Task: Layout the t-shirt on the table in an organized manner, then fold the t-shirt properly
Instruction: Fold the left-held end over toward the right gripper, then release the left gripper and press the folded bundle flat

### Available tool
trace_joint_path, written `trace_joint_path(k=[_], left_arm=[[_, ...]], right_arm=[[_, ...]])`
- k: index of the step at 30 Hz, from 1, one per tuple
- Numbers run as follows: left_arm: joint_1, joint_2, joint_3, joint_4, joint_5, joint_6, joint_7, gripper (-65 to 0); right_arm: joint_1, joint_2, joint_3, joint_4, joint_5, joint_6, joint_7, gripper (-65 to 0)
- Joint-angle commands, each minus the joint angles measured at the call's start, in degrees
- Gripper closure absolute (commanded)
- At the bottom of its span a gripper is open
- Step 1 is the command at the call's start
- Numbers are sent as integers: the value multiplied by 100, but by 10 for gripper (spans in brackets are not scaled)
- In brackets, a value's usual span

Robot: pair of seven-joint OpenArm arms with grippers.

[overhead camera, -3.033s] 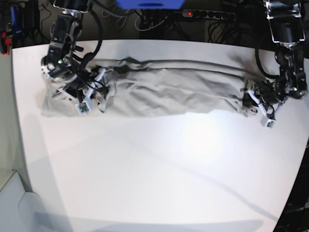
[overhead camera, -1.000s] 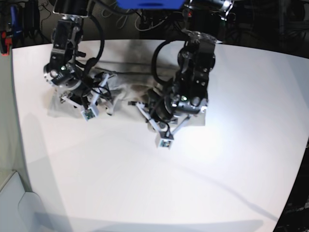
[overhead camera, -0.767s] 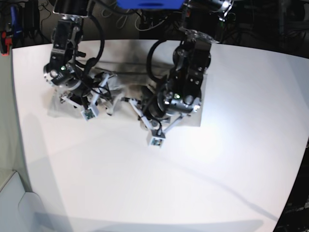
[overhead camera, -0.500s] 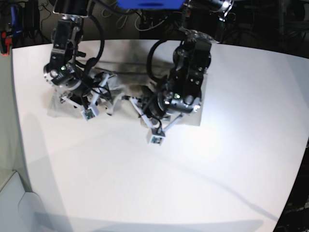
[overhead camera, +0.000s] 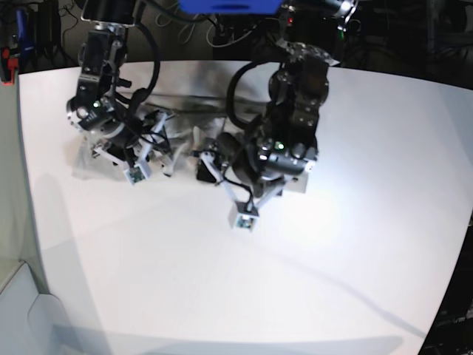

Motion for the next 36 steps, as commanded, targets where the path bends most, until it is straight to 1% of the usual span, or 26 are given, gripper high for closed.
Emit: trace_joint_path(k=[1, 4, 7, 9, 10, 11, 12, 16, 17, 19, 21, 22, 23, 25, 27, 29, 31, 33, 36], left_arm=[[-116, 55, -135, 330, -30, 18, -80, -433], [-116, 55, -688, 752, -39, 9, -62, -433], [-116, 55, -1154, 752, -39, 9, -36, -433], [-90, 48, -1269, 638, -48, 9, -27, -430], [-46, -14, -1269, 462, -83, 9, -27, -427], [-28, -32, -1269, 312, -162, 9, -53, -412], [-28, -32, -1269, 172, -268, 9, -53, -374], [-37, 4, -1269, -602, -347, 44, -71, -125], [-37, -14, -1269, -760, -356, 53, -80, -77], [-37, -23, -1286, -1068, -356, 53, -27, -1], [-46, -14, -1154, -1332, -417, 9, 96, 0], [-46, 4, -961, -1393, -523, 9, 219, -5], [-46, 4, -706, -1279, -760, 0, 289, -1], [7, -49, -337, -734, -1428, -105, 281, 0], [24, -190, -266, -39, -2052, -255, 272, 0], [7, -216, -416, 418, -2351, -307, 272, 0], [7, -287, -715, 427, -2378, -307, 272, 0], [7, -498, -1022, 224, -2413, -307, 272, 0], [33, -911, -1392, 145, -2422, -307, 272, 0]], right_arm=[[71, 17, 13, 124, 79, -25, 115, -295], [80, 43, 21, 212, 79, -25, 115, -295], [45, 122, 21, 405, 79, -25, 115, -295], [27, 131, 21, 608, 79, -25, 106, -295], [27, 131, 21, 669, 79, -25, 106, -295], [27, 131, 21, 713, 79, -25, 106, -295], [27, 131, 21, 757, 79, -25, 106, -295], [18, 131, 21, 836, 79, -25, 106, -295], [18, 131, 21, 836, 79, -25, 106, -295], [18, 131, 21, 845, 79, -25, 106, -295], [18, 131, 21, 845, 79, -25, 106, -295], [18, 131, 21, 836, 79, -25, 106, -295], [18, 131, 21, 845, 79, -25, 106, -295], [18, 131, 21, 845, 79, -25, 106, -295], [18, 131, 21, 845, 79, -25, 106, -295], [18, 131, 21, 845, 79, -25, 106, -295], [18, 131, 30, 845, 79, -25, 106, -295], [18, 131, 30, 854, 79, -25, 106, -295], [27, 140, 118, 880, 79, -25, 106, -295]])
